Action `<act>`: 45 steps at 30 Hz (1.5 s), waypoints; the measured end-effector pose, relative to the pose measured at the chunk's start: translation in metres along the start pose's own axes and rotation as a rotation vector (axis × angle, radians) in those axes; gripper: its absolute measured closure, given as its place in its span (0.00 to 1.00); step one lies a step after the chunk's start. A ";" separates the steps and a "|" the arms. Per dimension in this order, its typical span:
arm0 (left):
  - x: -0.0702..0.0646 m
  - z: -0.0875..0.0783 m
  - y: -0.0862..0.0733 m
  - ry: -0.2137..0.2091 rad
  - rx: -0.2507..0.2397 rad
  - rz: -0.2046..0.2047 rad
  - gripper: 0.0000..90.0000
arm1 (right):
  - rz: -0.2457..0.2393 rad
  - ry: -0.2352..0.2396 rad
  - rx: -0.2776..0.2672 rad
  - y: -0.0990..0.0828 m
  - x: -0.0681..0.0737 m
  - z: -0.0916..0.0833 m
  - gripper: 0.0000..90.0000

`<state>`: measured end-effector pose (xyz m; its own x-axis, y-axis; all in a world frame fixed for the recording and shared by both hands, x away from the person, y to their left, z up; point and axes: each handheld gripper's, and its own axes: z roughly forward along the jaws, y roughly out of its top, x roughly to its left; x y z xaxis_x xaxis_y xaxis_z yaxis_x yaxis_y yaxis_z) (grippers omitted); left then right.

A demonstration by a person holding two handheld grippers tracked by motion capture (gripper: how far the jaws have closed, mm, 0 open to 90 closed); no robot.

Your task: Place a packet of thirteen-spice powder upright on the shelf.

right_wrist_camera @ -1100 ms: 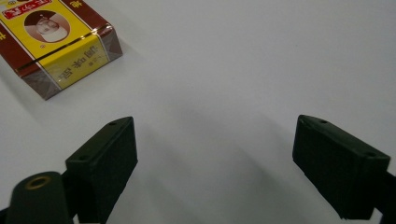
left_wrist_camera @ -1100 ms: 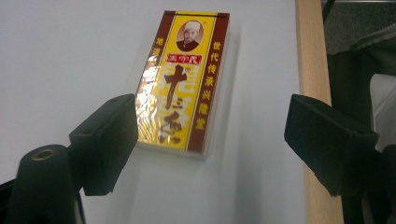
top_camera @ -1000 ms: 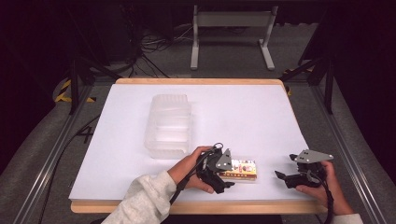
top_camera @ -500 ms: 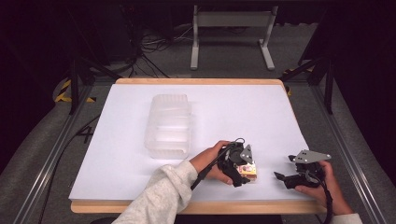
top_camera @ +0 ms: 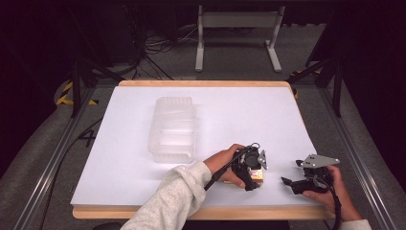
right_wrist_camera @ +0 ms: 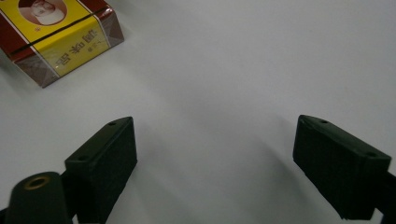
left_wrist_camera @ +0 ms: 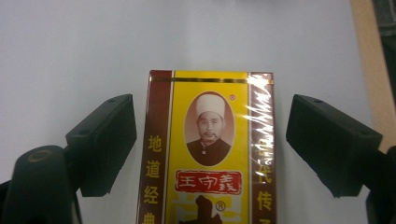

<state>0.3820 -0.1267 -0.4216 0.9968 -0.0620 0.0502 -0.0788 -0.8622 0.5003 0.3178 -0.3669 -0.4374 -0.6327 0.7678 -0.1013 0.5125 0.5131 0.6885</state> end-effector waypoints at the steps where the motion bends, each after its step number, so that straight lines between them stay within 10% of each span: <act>1: 0.000 0.002 0.001 -0.013 0.000 -0.005 0.21 | 0.000 -0.001 0.001 0.000 0.000 0.000 0.15; 18: -0.003 -0.009 0.006 0.011 0.006 -0.013 0.36 | 0.004 -0.002 -0.004 0.000 -0.001 0.000 0.15; 31: -0.010 -0.071 -0.021 0.139 -0.141 -0.106 0.36 | -0.004 0.007 -0.011 0.004 0.003 0.002 0.14; 45: -0.011 -0.150 -0.072 0.394 -0.465 -0.318 0.36 | -0.017 0.013 -0.001 0.006 0.006 0.007 0.14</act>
<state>0.3748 0.0111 -0.3287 0.9007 0.4214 0.1058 0.1322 -0.4976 0.8573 0.3207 -0.3567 -0.4388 -0.6489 0.7537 -0.1041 0.5006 0.5259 0.6876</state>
